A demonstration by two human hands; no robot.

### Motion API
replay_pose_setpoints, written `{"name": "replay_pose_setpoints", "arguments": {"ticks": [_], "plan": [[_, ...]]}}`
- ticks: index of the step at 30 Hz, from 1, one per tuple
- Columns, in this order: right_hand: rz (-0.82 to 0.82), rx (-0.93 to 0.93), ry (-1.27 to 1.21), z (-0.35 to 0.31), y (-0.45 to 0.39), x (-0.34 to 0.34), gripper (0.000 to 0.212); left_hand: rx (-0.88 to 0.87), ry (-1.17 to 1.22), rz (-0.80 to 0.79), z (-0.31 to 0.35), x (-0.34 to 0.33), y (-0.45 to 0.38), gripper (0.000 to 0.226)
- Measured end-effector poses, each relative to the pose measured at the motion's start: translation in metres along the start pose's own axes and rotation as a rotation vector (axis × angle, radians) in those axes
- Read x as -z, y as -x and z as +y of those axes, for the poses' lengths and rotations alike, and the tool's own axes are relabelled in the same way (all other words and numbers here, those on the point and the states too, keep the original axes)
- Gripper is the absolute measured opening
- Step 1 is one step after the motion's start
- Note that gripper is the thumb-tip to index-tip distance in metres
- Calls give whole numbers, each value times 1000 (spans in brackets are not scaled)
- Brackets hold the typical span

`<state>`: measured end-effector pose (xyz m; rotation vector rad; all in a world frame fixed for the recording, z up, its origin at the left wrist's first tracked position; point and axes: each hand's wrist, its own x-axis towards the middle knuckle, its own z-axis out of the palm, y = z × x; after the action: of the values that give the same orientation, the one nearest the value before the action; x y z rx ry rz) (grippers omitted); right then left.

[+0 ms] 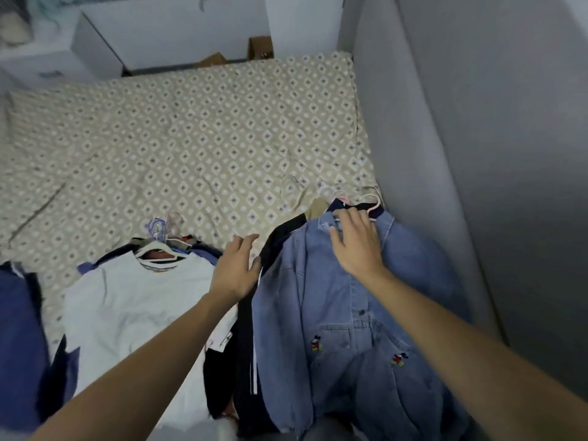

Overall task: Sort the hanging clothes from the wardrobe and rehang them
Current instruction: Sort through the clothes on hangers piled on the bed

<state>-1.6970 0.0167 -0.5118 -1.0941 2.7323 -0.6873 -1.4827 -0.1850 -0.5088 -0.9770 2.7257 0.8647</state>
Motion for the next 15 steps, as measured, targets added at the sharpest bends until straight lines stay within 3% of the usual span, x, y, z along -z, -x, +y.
{"name": "replay_pose_setpoints", "arguments": {"ticks": [10, 15], "plan": [[-154, 99, -144, -189, 32, -99, 32, 131, 21, 132, -173, 88, 70, 52], [-197, 45, -119, -282, 62, -169, 33, 145, 15, 65, -304, 114, 98, 58]]}}
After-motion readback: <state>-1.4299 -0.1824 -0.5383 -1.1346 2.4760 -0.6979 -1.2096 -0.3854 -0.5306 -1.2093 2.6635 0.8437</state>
